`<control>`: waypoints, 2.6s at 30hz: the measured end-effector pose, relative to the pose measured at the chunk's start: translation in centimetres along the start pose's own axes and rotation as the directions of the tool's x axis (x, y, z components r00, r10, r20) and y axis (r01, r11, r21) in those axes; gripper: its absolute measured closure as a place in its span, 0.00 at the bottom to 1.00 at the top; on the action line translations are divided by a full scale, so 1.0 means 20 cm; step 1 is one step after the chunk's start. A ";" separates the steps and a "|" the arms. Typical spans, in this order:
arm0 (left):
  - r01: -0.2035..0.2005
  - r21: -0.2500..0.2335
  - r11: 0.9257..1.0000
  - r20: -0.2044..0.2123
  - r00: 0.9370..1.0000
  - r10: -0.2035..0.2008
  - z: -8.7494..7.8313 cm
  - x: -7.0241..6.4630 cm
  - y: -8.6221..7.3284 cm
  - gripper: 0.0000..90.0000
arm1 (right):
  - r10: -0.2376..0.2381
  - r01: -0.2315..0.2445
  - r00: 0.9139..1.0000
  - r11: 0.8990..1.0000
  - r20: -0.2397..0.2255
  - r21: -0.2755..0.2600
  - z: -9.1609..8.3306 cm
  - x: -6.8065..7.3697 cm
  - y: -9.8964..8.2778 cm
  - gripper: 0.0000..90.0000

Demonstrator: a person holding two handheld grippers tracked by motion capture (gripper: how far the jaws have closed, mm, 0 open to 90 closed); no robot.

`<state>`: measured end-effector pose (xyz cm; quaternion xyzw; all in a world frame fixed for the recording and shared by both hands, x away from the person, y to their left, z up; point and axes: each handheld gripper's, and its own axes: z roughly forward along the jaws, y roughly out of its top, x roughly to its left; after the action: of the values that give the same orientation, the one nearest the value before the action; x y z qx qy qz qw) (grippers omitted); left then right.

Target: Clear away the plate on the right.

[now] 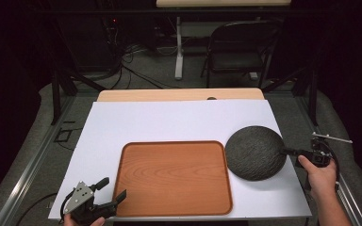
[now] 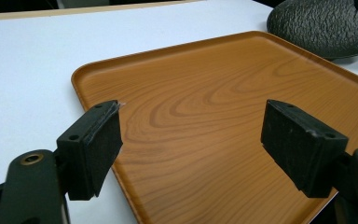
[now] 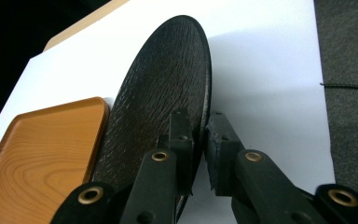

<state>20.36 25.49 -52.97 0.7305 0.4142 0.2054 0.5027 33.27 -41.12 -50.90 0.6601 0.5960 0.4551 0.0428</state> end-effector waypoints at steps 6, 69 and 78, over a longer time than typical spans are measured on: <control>0.000 0.002 1.000 -0.002 1.000 0.000 0.00 0.00 0.00 0.23 | -0.018 0.017 1.000 0.998 0.010 0.053 0.02 0.03 0.08 0.92; 0.013 0.011 1.000 0.000 1.000 -0.013 0.00 0.02 0.00 0.23 | -0.122 0.075 0.980 0.960 0.160 0.269 0.11 0.46 0.46 0.98; 0.015 0.011 1.000 -0.001 1.000 -0.015 0.00 0.02 0.00 0.23 | -0.116 0.066 0.977 0.964 0.181 0.259 0.04 0.45 0.51 0.97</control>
<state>20.54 25.78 -53.05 0.7301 0.4210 0.1995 0.4999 40.27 -36.17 -40.28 0.6734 0.6717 0.3067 0.0378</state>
